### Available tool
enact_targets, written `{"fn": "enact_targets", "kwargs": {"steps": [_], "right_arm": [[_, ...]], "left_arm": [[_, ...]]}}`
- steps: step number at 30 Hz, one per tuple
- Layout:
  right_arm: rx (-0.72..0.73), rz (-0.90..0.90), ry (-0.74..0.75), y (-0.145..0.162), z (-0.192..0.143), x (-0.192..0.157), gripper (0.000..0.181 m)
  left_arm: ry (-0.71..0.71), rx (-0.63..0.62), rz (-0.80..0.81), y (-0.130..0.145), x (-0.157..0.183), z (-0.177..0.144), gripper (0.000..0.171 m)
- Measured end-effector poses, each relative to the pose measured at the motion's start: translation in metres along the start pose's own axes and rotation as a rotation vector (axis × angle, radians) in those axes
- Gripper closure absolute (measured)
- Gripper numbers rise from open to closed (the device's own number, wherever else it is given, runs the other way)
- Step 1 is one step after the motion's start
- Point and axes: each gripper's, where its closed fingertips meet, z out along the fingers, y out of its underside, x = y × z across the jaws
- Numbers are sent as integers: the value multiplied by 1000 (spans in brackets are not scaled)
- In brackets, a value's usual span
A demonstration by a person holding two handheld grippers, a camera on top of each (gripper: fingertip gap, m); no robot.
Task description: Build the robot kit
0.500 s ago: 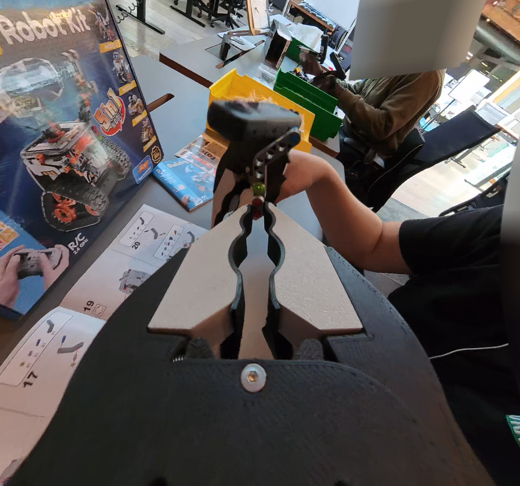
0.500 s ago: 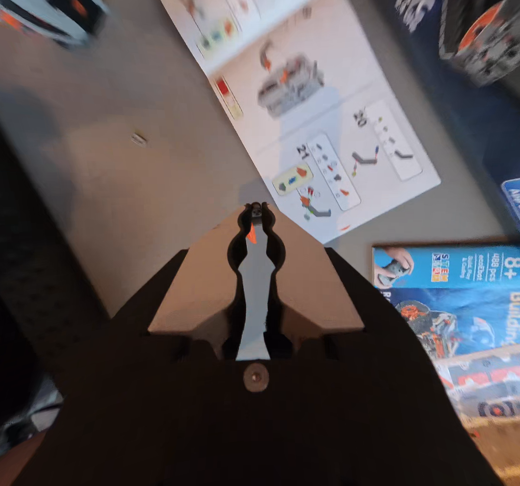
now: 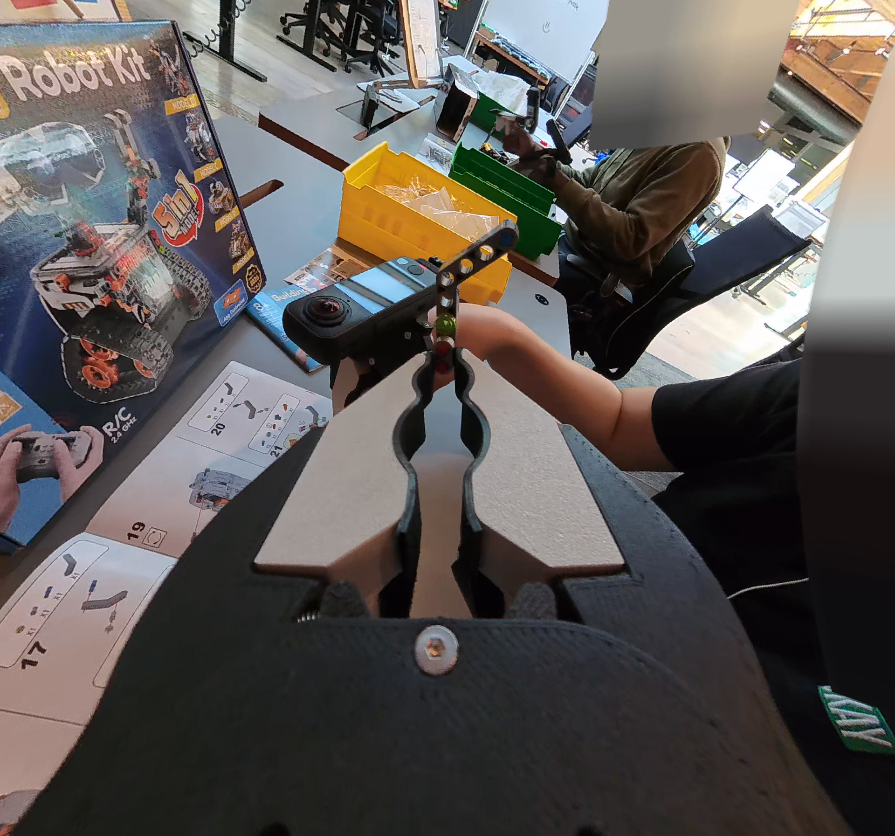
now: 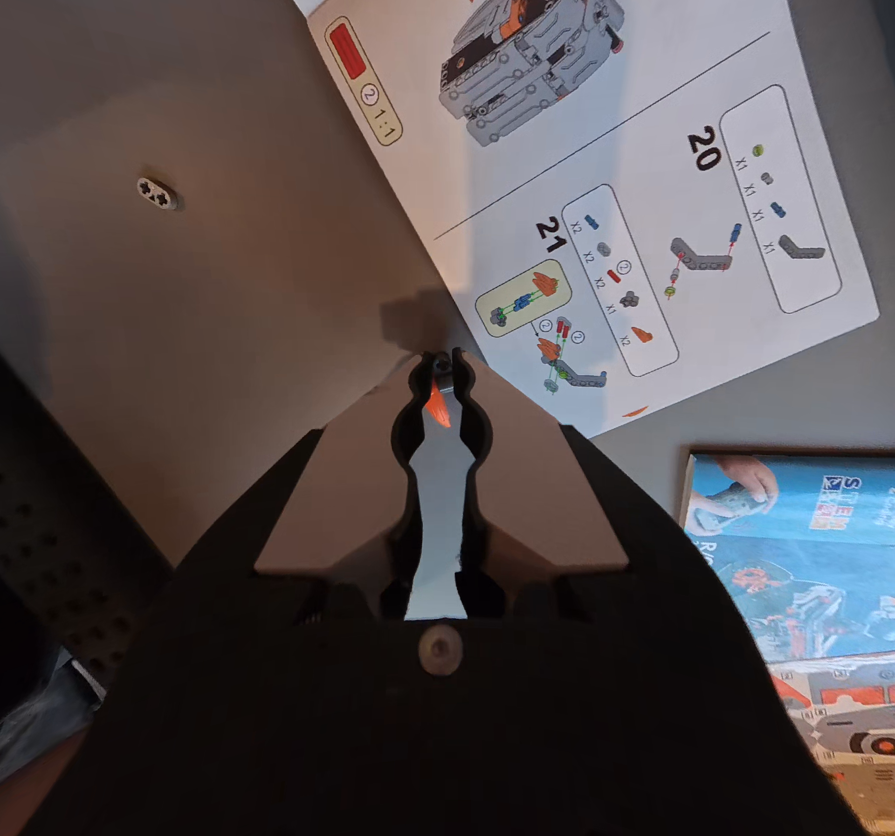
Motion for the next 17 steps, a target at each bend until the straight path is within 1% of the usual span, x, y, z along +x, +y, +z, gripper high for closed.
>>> {"fn": "enact_targets", "kwargs": {"steps": [2,3,4,6,7,9,11,12,13,14,15,17], "right_arm": [[49,6,-41,-5,-5,-4,162],[87,13,-65,-9,-11,-6,161],[138,18,-86,-14,-20,-7,159],[287,8,-109,-30,-46,-9,155],[388,-16,-139,-40,-64,-15,155],[652,-87,-243,-65,-110,-36,155],[936,-150,-384,-83,-164,-61,155],[1042,-168,-460,-87,-187,-72,156],[1102,-183,-530,-86,-203,-81,156],[1125,-204,-589,-84,-211,-89,155],[1129,-234,-627,-81,-214,-95,153],[1132,-294,-636,-78,-212,-101,150]], "left_arm": [[3,-6,-4,1,0,2,166],[6,-10,-8,2,0,3,166],[10,-16,-14,3,0,4,166],[19,-27,-28,6,0,7,166],[28,-33,-38,7,0,8,166],[61,-42,-59,9,3,12,166],[102,-52,-77,11,8,15,166],[128,-61,-85,12,12,17,166],[157,-78,-93,15,17,19,166],[189,-97,-99,18,22,20,166],[226,-109,-103,19,29,22,166],[329,-121,-124,21,45,23,166]]}}
